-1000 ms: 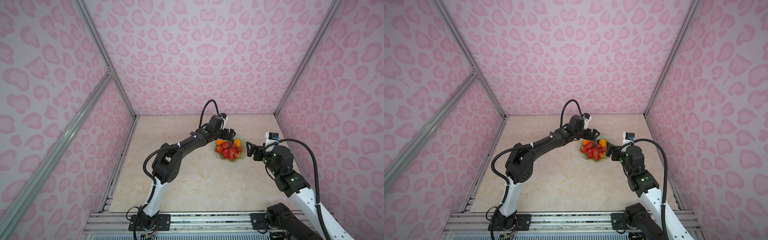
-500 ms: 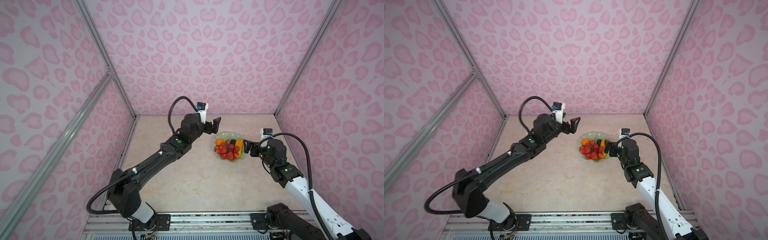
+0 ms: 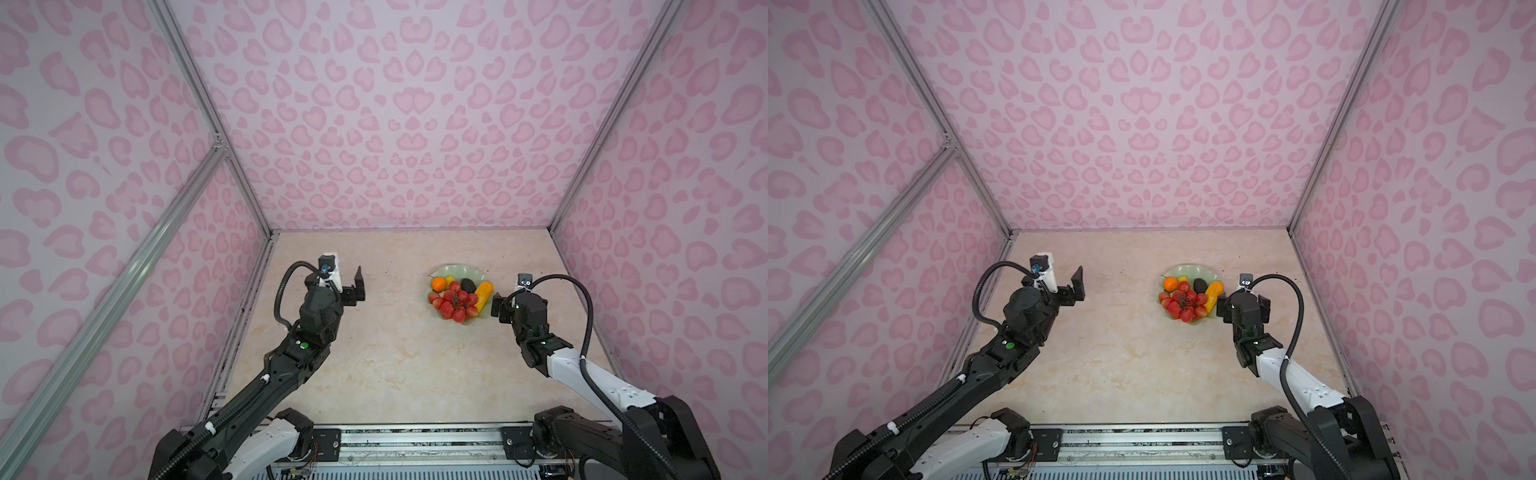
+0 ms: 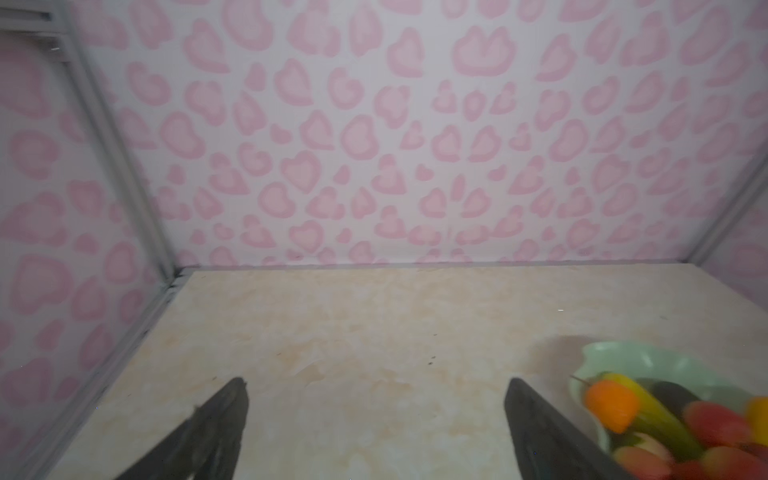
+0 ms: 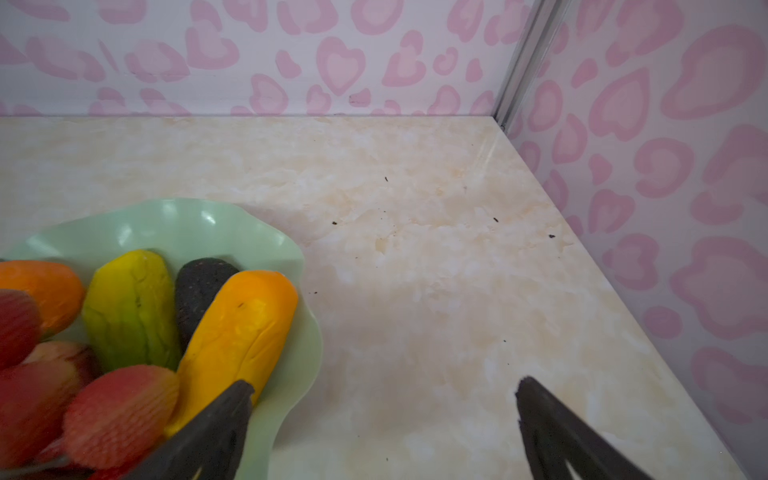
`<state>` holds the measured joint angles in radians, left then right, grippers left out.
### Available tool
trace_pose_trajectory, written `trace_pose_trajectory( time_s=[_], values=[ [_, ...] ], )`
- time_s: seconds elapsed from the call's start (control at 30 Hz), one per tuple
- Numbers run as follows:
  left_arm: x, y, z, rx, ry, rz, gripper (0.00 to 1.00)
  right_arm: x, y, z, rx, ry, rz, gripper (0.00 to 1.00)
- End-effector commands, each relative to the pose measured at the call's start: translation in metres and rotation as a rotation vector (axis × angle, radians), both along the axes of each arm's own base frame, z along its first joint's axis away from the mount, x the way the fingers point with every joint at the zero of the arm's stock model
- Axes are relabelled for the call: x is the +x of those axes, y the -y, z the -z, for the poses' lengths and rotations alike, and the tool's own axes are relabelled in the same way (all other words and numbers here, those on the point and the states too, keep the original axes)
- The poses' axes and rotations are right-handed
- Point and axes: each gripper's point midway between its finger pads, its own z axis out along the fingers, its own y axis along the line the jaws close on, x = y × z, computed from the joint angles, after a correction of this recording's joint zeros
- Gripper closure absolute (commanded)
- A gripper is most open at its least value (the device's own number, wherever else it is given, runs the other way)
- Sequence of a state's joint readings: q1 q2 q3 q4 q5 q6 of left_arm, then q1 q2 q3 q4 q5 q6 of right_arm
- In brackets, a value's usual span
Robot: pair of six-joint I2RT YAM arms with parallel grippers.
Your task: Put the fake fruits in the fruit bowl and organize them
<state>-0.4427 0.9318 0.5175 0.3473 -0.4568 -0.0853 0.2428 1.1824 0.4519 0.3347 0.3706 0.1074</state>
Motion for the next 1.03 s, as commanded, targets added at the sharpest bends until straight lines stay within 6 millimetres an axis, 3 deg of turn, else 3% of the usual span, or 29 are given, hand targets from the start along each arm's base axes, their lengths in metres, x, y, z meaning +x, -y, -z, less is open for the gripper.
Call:
trace_pose_trajectory(
  time_s=[0.0, 0.13, 0.2, 0.33, 0.5, 0.6, 0.7, 1.0],
  values=[
    [-0.013, -0.052, 0.026, 0.037, 0.022, -0.19, 0.03, 0.007, 0.027, -0.011, -0.067, 0.108, 0.122, 0.01],
    [-0.025, -0.093, 0.069, 0.012, -0.004, -0.304, 0.03, 0.005, 0.048, 0.006, -0.047, 0.175, 0.149, 0.01],
    [-0.025, -0.104, 0.082, -0.032, 0.013, -0.299, 0.03, 0.014, 0.042, 0.006, -0.041, 0.195, 0.067, 0.01],
    [-0.008, -0.128, 0.104, -0.071, -0.048, -0.327, 0.04, 0.028, 0.047, 0.034, 0.022, 0.148, 0.036, 0.0],
    [0.036, -0.109, 0.107, -0.024, -0.075, -0.185, 0.03, 0.032, 0.04, 0.034, 0.008, 0.156, -0.002, 0.0],
    [0.05, -0.102, 0.128, -0.021, -0.09, -0.139, 0.04, 0.028, 0.045, 0.034, -0.007, 0.169, 0.044, 0.0],
    [0.045, -0.111, 0.127, -0.041, -0.077, -0.191, 0.04, 0.031, 0.044, 0.035, -0.004, 0.129, 0.043, 0.0],
    [0.046, -0.111, 0.127, -0.03, -0.091, -0.198, 0.03, 0.032, 0.042, 0.036, 0.01, 0.125, 0.021, 0.0]
  ],
)
